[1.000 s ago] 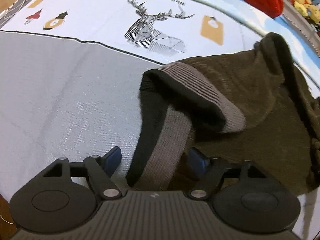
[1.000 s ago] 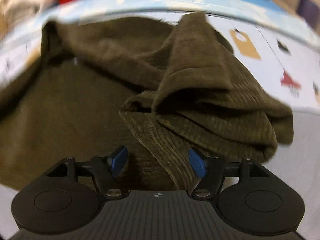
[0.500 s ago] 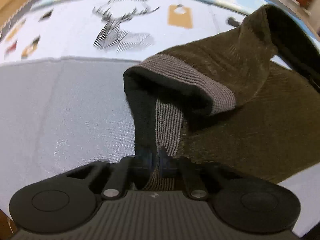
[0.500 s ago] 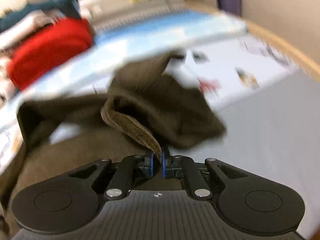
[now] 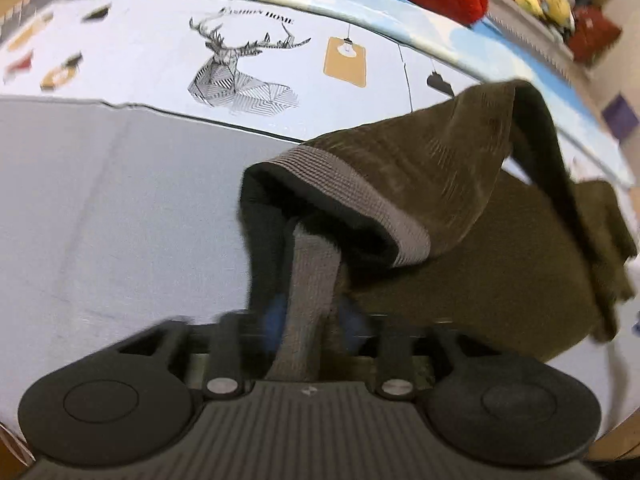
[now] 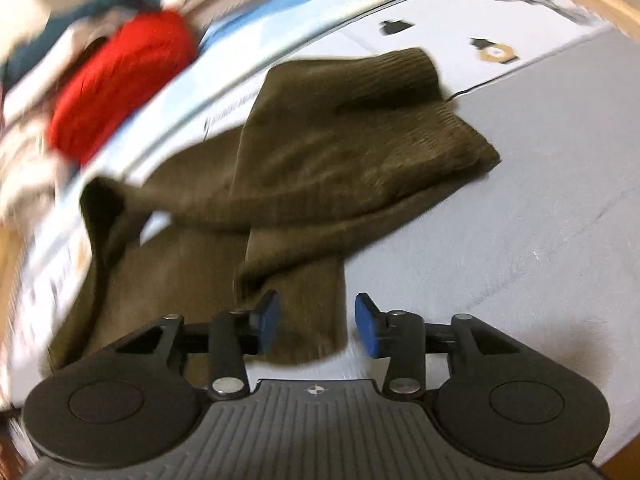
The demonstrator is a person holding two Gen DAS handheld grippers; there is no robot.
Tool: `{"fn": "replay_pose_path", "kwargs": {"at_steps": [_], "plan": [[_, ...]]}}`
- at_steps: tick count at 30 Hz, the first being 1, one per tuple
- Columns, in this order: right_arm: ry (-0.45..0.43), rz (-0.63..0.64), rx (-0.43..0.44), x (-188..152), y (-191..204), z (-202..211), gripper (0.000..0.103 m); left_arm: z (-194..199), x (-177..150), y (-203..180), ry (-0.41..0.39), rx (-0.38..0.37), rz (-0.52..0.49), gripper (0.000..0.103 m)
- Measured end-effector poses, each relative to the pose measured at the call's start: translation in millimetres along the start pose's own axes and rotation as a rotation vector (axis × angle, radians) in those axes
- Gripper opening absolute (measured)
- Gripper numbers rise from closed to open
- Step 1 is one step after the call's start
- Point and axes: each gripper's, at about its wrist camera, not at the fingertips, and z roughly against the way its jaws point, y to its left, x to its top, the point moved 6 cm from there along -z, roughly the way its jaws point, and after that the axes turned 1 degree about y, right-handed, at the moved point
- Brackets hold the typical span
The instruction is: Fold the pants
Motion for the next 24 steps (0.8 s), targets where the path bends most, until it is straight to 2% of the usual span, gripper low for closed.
{"fn": "replay_pose_path", "kwargs": {"at_steps": [1, 2, 5, 7, 13, 15, 16, 17, 20, 22, 24], "plan": [[-0.005, -0.039, 0.011, 0.0, -2.9, -5.4, 0.045, -4.1, 1.7, -1.6, 0.011, 0.004, 0.008, 0.068], [-0.008, -0.08, 0.018, 2.6, -5.7, -12.7, 0.045, -9.2, 2.6, -3.4, 0.022, 0.018, 0.007, 0.07], [0.016, -0.212, 0.011, 9.1, -18.8, -35.0, 0.045, -26.7, 2.5, -7.0, 0.071, 0.07, -0.008, 0.072], [0.016, -0.272, 0.013, 11.2, -18.9, -51.6, 0.045, -36.6, 3.8, -8.2, 0.096, 0.076, -0.005, 0.074], [-0.007, -0.354, -0.067, 26.8, -25.1, -77.9, 0.042, -55.9, 6.6, -11.4, 0.128, 0.128, -0.05, 0.076], [-0.029, -0.357, -0.089, 31.7, -24.7, -80.3, 0.024, -61.9, 6.4, -13.9, 0.132, 0.161, -0.09, 0.074], [-0.039, -0.347, -0.099, 34.2, -23.6, -79.7, 0.019, -63.0, 6.5, -15.6, 0.127, 0.171, -0.109, 0.068], [-0.056, -0.335, -0.103, 36.8, -21.7, -77.7, 0.013, -63.8, 7.7, -16.6, 0.119, 0.174, -0.127, 0.059], [-0.197, -0.234, -0.098, 54.2, -4.0, -51.6, 0.011, -58.8, 8.7, -21.3, 0.084, 0.184, -0.161, 0.043], [-0.368, -0.164, -0.04, 70.9, 10.1, -12.7, 0.011, -49.8, 11.1, -23.4, 0.038, 0.184, -0.177, 0.037], [-0.499, -0.135, -0.035, 77.9, 7.4, 30.1, 0.011, -35.9, 13.9, -21.7, -0.026, 0.17, -0.17, 0.034]]}}
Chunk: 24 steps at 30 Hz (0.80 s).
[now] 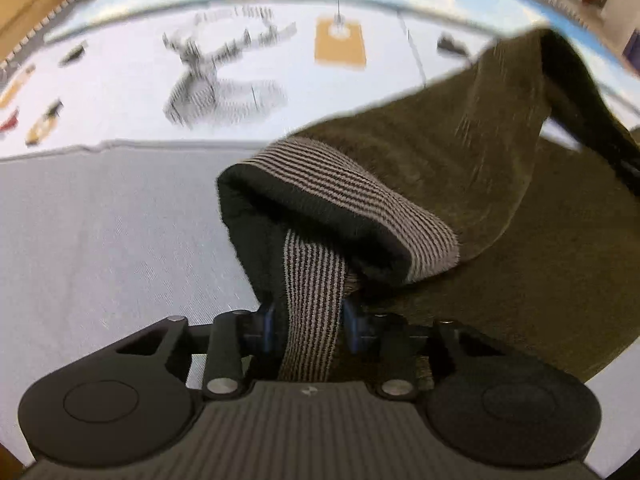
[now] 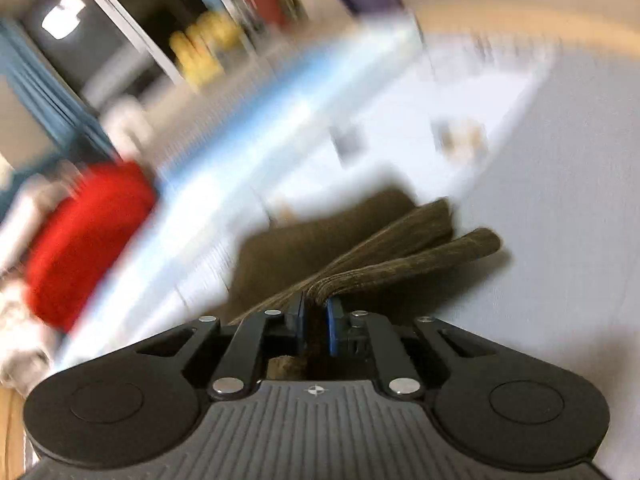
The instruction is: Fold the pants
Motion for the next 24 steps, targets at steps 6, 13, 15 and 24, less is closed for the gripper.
{"fn": "replay_pose_path", "kwargs": {"at_steps": [6, 13, 15, 24], "plan": [[0.066, -0.01, -0.322, 12.7, -93.7, 54.3, 0.01, 26.8, -10.9, 12.6, -0.062, -0.001, -0.035, 0.028], [0.503, -0.071, -0.449, -50.6, -166.1, 64.4, 0.011, 21.0, -33.9, 32.7, 0.032, 0.06, -0.062, 0.028], [0.493, -0.12, -0.394, -49.2, -168.7, 65.9, 0.014, 15.0, -41.5, 38.7, 0.073, 0.057, -0.06, 0.032], [0.295, -0.318, -0.498, -22.6, -220.2, 61.1, 0.047, 1.3, -42.9, 42.6, 0.126, 0.035, 0.02, 0.063]]}}
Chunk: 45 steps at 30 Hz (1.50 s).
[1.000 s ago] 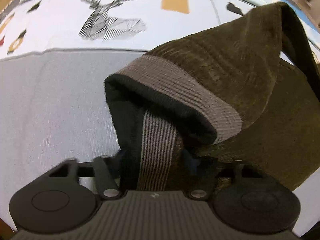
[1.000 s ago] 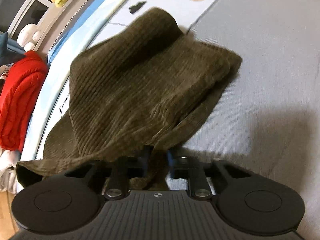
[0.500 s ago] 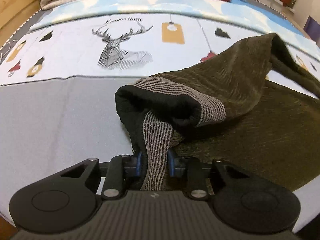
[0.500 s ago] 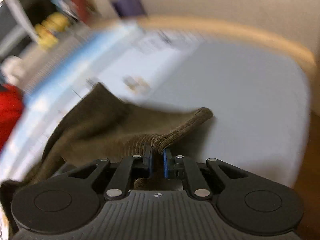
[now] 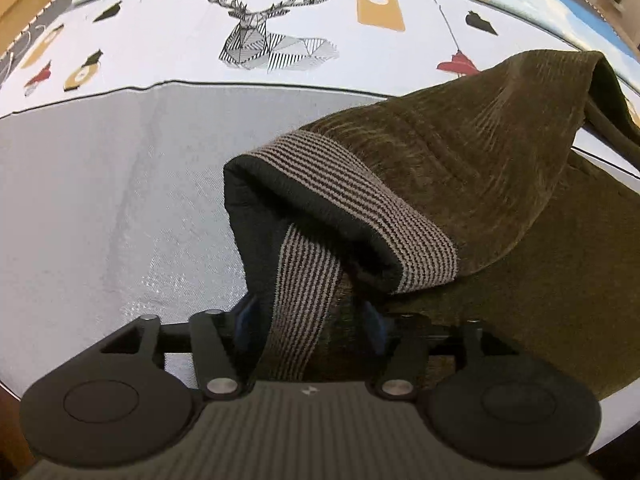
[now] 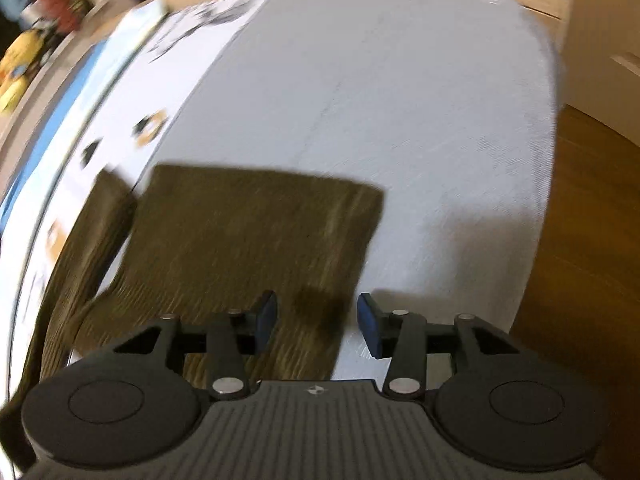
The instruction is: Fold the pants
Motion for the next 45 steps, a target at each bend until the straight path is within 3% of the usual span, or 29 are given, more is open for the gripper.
{"fn": "replay_pose_path", "kwargs": {"at_steps": [4, 5, 6, 11, 14, 18, 21, 24, 27, 30, 33, 36, 40, 45], "plan": [[-0.023, 0.079, -0.02, 4.2, 11.1, -15.5, 0.046, -10.5, -1.6, -1.4, 0.028, 0.045, -0.027, 0.066], [-0.037, 0.129, -0.028, 4.0, 17.2, -15.9, 0.032, -10.9, -2.3, -1.2, 0.028, 0.045, -0.03, 0.066], [-0.043, 0.162, -0.038, 7.8, 23.7, -18.4, 0.01, -11.6, -2.3, -1.4, 0.026, 0.045, -0.036, 0.066], [-0.15, 0.157, -0.064, 20.3, 16.8, 5.4, 0.007, -8.9, -1.8, -4.0, -0.004, 0.046, -0.078, 0.043], [-0.18, 0.048, -0.106, 24.8, -4.3, 15.3, 0.006, -2.2, -3.6, -10.0, -0.026, 0.02, -0.101, 0.038], [-0.15, 0.017, -0.134, 21.8, -14.9, 7.8, 0.007, 1.5, -9.1, -12.9, -0.025, 0.014, -0.121, 0.037], [-0.102, 0.131, -0.165, 14.6, -3.9, -0.8, 0.01, 1.3, -10.9, -8.7, -0.014, 0.008, -0.099, 0.037], [-0.129, 0.125, -0.213, 17.2, -5.3, 3.4, 0.013, 2.9, -10.9, -7.2, -0.008, 0.003, -0.094, 0.042], [-0.212, 0.139, -0.265, 23.3, -3.7, 17.9, 0.017, 6.6, -8.6, -5.7, -0.03, 0.014, -0.091, 0.05], [-0.302, 0.183, -0.216, 27.1, 10.4, 35.1, 0.025, 21.4, -0.1, -2.2, -0.116, 0.028, -0.062, 0.054], [-0.337, 0.277, -0.108, 22.0, 34.6, 44.2, 0.035, 31.8, 5.9, 0.6, -0.17, 0.006, -0.018, 0.054], [-0.305, 0.389, 0.003, 7.4, 58.0, 46.9, 0.04, 36.0, 12.0, 2.9, -0.198, 0.018, 0.011, 0.054], [-0.284, 0.479, 0.066, -8.1, 85.3, 47.7, 0.04, 47.5, 22.2, 8.3, -0.264, -0.01, 0.075, 0.053], [-0.258, 0.524, 0.146, -26.2, 119.0, 52.7, 0.04, 60.3, 34.0, -11.5, -0.351, -0.033, 0.004, 0.053]]}}
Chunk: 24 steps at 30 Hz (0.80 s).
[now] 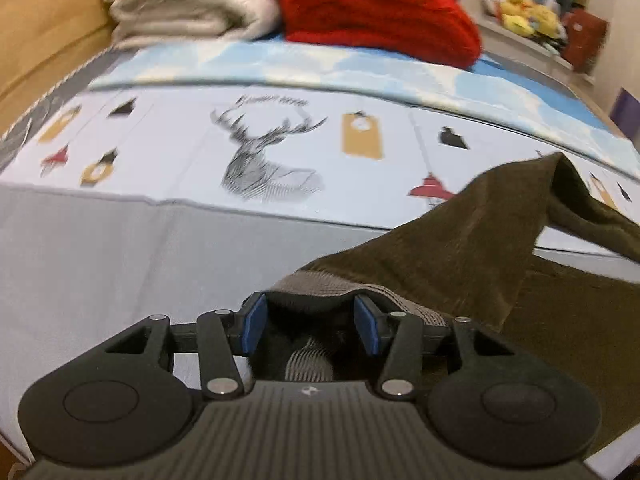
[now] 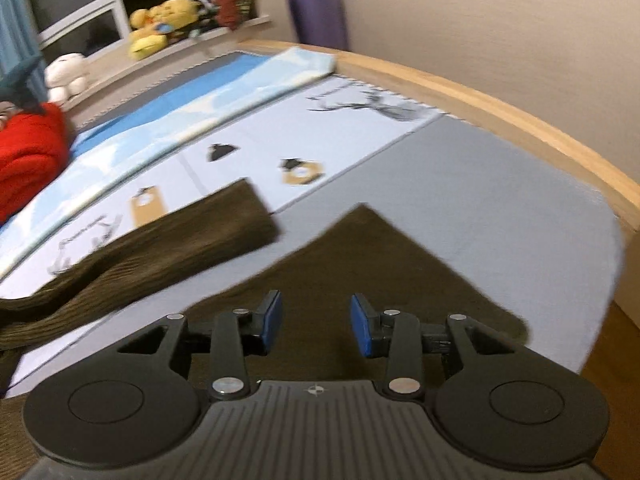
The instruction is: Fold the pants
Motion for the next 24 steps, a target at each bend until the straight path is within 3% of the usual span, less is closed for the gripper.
{"fn": "replay_pose_path", "kwargs": {"at_steps": [6, 8, 9, 11, 13, 16, 18, 19, 21, 23, 24], "plan": [[0.021, 0.035, 0.101, 1.1, 53.0, -6.2, 0.04, -5.4, 7.6, -21.4, -0.046, 0.061, -0.128, 0.057], [0.033, 0.04, 0.126, 1.0, 69.8, -10.8, 0.04, -10.8, 12.1, -6.0, -0.03, 0.148, -0.071, 0.075], [0.038, 0.04, 0.138, 0.4, 78.1, -11.7, 0.04, -13.3, 13.6, 9.0, -0.006, 0.202, 0.012, 0.075], [0.049, 0.041, 0.156, -0.5, 91.8, -15.0, 0.04, -12.9, 16.4, 28.1, -0.002, 0.229, 0.118, 0.072], [0.058, 0.038, 0.176, -1.0, 107.4, -18.1, 0.04, -5.6, 23.8, 24.7, -0.059, 0.18, 0.096, 0.072], [0.066, 0.051, 0.204, -2.6, 128.5, -20.2, 0.04, 9.2, 28.4, -3.8, -0.149, 0.001, -0.015, 0.071], [0.074, 0.063, 0.221, -4.6, 142.3, -21.1, 0.04, 14.8, 21.5, -32.0, -0.159, -0.151, -0.146, 0.072], [0.079, 0.066, 0.231, -6.0, 148.5, -21.5, 0.04, 15.1, 12.3, -48.7, -0.145, -0.193, -0.242, 0.075], [0.085, 0.067, 0.252, -9.0, 158.7, -22.0, 0.04, 5.1, -11.7, -76.2, -0.081, -0.18, -0.442, 0.079], [0.092, 0.075, 0.275, -14.2, 169.4, -23.9, 0.04, -17.5, -38.5, -90.9, 0.022, -0.069, -0.632, 0.078], [0.1, 0.074, 0.279, -17.2, 173.6, -26.1, 0.04, -26.7, -47.3, -93.1, 0.046, -0.008, -0.713, 0.072]]}}
